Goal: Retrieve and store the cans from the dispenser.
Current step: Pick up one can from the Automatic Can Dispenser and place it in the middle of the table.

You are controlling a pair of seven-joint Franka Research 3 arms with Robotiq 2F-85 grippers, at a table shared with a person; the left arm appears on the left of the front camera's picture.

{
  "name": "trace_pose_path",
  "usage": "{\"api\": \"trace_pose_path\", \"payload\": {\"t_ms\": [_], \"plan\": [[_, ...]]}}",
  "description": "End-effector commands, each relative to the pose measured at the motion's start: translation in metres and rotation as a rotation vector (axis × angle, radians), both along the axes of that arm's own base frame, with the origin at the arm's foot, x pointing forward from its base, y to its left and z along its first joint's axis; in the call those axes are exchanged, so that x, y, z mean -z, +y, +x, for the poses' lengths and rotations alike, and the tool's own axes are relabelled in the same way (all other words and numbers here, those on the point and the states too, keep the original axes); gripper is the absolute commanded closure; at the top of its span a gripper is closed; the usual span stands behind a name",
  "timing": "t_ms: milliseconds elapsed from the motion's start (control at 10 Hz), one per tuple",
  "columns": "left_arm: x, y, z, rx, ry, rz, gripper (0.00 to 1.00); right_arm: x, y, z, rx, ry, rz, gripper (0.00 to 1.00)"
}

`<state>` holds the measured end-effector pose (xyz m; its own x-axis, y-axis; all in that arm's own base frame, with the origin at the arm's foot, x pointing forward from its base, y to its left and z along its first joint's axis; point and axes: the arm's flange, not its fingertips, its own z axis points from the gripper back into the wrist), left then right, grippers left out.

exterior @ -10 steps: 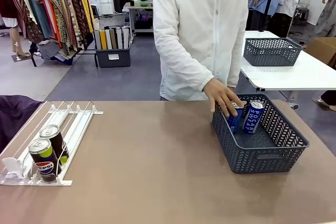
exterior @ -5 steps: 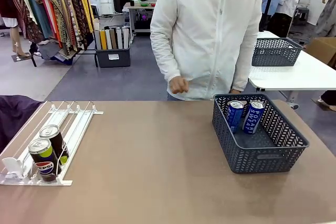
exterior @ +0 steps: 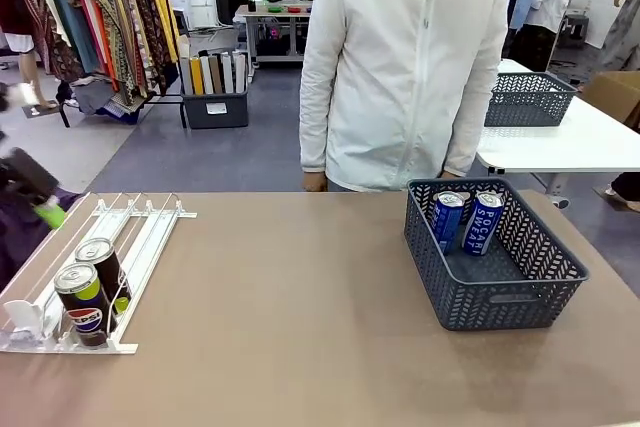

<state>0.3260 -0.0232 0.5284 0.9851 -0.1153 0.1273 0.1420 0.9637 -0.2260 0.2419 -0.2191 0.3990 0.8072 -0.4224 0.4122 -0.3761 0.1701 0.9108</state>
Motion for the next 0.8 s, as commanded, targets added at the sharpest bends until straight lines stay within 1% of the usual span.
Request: {"api": "trace_pose_path", "payload": {"t_ms": [0,100,200,500,600,700], "plan": [[0.022,-0.002,0.024,0.019,0.079,0.045,0.0,-0.004,0.0,-0.001,-0.01,0.002,0.001,0.0],[0.035,-0.009,0.034,-0.059,0.067,0.081,0.0,-0.004,0.0,-0.001,-0.01,0.002,0.001,0.0],[0.018,-0.011,0.012,0.021,0.045,0.036,0.0,-0.004,0.0,-0.001,-0.01,0.002,0.001,0.0],[0.018,-0.011,0.012,0.021,0.045,0.036,0.0,-0.004,0.0,-0.001,-0.01,0.002,0.001,0.0],[0.025,-0.015,0.02,0.022,0.052,0.03,0.0,-0.004,0.0,-0.001,-0.01,0.002,0.001,0.0],[0.036,-0.021,0.025,-0.017,0.059,0.096,0.0,-0.004,0.0,-0.001,-0.01,0.002,0.001,0.0]]}}
